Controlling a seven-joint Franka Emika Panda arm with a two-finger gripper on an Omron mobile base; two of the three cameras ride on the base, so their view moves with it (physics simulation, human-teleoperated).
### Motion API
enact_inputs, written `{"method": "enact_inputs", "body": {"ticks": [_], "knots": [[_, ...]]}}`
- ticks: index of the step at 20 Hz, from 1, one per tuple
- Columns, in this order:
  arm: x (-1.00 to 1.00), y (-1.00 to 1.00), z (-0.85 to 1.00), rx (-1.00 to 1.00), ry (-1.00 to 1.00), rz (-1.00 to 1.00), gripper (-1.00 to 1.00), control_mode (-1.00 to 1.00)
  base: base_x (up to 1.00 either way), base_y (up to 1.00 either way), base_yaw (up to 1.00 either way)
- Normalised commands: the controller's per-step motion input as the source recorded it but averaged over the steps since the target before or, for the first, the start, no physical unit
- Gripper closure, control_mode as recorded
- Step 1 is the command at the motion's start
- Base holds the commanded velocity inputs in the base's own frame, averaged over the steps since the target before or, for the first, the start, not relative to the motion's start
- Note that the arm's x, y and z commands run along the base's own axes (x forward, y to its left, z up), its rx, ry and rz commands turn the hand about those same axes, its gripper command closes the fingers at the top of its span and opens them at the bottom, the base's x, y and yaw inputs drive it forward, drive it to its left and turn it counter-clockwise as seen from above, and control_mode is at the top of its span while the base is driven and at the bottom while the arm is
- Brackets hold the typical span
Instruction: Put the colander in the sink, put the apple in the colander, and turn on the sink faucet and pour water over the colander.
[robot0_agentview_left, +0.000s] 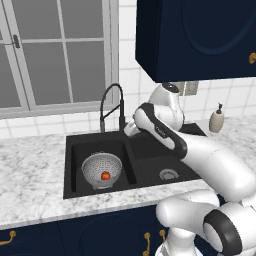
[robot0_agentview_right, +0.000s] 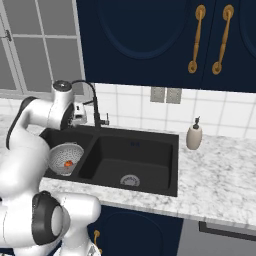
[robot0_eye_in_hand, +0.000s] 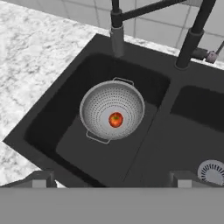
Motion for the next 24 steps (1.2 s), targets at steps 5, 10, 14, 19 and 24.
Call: {"method": "enact_inputs", "body": {"ticks": [5,10,14,19,24], "knots": [[0.1,-0.61,0.0,0.0,0.0,0.54,-1.0,-1.0,0.0,0.0,0.0],[0.23,-0.49,-0.01,0.01,-0.05,0.43,-1.0,-1.0,0.0,0.0,0.0],[0.64,-0.54,-0.04,0.15,-0.02,0.34,-1.0,-1.0,0.0,0.0,0.0],[0.45,-0.32,-0.17,0.19,-0.11,0.31,-1.0,-1.0,0.0,0.0,0.0],[0.41,-0.02,-0.03,0.28,-0.14,0.02,-1.0,-1.0,0.0,0.0,0.0]]}}
